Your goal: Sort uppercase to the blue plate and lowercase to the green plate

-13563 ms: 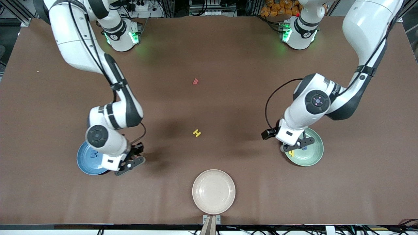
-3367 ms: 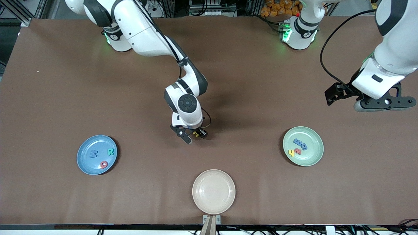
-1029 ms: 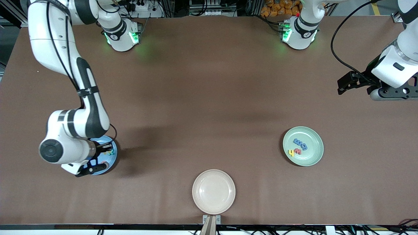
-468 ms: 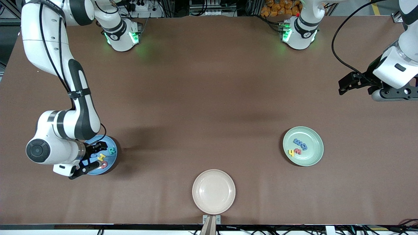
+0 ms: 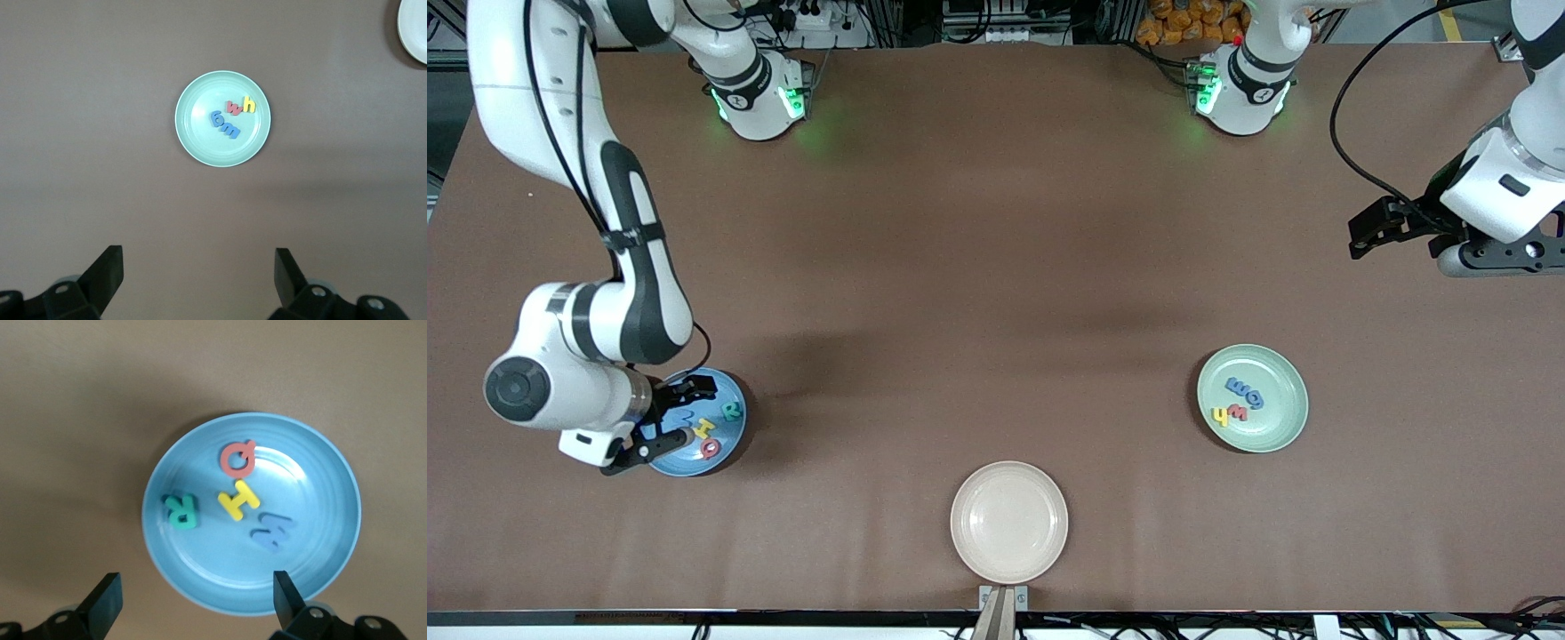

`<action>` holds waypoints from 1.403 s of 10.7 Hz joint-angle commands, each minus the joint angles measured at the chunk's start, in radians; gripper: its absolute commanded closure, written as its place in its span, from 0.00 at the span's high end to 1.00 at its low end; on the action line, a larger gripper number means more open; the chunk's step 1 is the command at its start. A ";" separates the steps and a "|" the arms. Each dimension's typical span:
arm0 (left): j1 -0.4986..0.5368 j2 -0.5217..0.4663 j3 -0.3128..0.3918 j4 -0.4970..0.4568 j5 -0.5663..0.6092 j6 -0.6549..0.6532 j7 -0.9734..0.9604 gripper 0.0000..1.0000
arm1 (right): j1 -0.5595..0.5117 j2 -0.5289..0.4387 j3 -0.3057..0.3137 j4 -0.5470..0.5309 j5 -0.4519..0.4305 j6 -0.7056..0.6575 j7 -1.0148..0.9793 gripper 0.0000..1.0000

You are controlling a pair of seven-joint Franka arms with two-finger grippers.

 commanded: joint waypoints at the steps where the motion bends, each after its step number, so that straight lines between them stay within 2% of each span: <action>1: -0.002 -0.006 -0.002 0.001 0.022 -0.003 0.002 1.00 | -0.041 -0.230 0.054 -0.220 -0.004 0.041 0.025 1.00; 3: -0.003 -0.006 -0.002 0.002 0.023 -0.002 0.002 1.00 | -0.032 -0.371 0.050 -0.289 -0.010 0.041 0.025 1.00; 7: -0.002 -0.006 -0.002 0.010 0.022 -0.002 0.005 1.00 | -0.032 -0.468 0.039 -0.245 -0.044 0.026 0.104 1.00; 9: -0.002 -0.008 -0.002 0.012 0.020 -0.002 0.006 1.00 | -0.024 -0.506 0.040 -0.186 -0.051 -0.091 0.179 1.00; 12: 0.000 -0.009 -0.002 0.012 0.019 -0.002 0.006 1.00 | -0.016 -0.520 0.045 0.011 -0.058 -0.366 0.247 1.00; 15: 0.000 -0.008 -0.002 0.030 0.022 -0.002 0.008 1.00 | -0.065 -0.555 0.054 0.082 -0.061 -0.485 0.247 1.00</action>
